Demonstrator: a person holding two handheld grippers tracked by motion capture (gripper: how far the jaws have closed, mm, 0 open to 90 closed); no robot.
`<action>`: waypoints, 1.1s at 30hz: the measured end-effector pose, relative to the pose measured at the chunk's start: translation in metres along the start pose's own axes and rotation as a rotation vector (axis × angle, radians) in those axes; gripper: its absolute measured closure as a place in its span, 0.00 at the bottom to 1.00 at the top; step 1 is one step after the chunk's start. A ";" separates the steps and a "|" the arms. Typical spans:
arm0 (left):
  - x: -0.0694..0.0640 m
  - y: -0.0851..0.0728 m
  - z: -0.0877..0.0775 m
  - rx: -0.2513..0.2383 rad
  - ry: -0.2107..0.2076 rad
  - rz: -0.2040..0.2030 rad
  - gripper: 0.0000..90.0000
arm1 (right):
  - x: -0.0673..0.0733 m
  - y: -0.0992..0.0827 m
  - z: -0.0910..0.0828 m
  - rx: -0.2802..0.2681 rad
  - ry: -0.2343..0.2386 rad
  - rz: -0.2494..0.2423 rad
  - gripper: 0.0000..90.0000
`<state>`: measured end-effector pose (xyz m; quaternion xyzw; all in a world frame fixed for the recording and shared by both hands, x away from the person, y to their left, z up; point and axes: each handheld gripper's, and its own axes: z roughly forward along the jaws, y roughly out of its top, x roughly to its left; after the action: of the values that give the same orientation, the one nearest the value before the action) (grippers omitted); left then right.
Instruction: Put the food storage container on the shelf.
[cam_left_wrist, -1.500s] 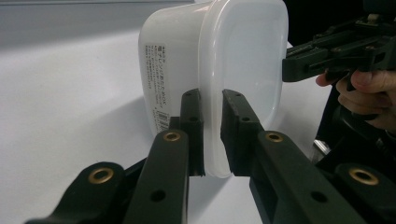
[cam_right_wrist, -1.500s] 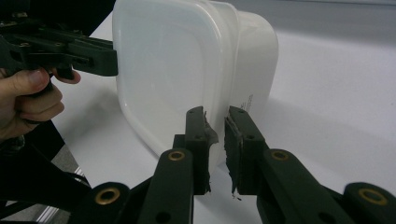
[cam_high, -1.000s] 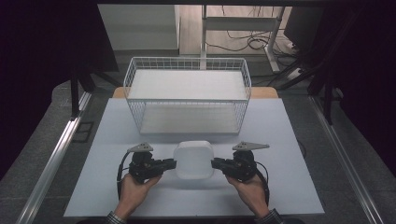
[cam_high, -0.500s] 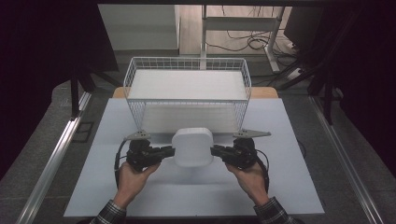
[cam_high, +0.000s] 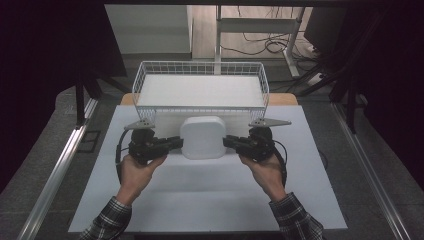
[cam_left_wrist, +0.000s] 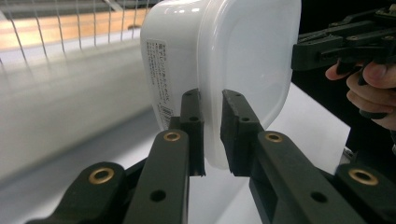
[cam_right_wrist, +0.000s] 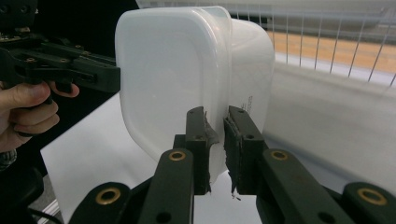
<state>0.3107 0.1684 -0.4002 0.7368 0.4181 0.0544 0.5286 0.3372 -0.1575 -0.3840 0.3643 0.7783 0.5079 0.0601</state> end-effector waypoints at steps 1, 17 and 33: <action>0.000 0.005 -0.002 -0.005 0.003 0.005 0.89 | 0.000 0.003 0.000 -0.006 0.001 -0.002 0.88; 0.004 0.079 -0.019 -0.056 0.026 0.046 0.89 | -0.003 0.077 -0.005 -0.083 -0.015 -0.040 0.88; 0.029 0.124 -0.006 -0.048 0.017 0.004 0.89 | -0.027 0.118 0.010 -0.082 -0.035 0.016 0.88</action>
<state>0.3954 0.1809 -0.3064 0.7242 0.4195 0.0720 0.5425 0.4216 -0.1414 -0.2975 0.3767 0.7528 0.5332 0.0845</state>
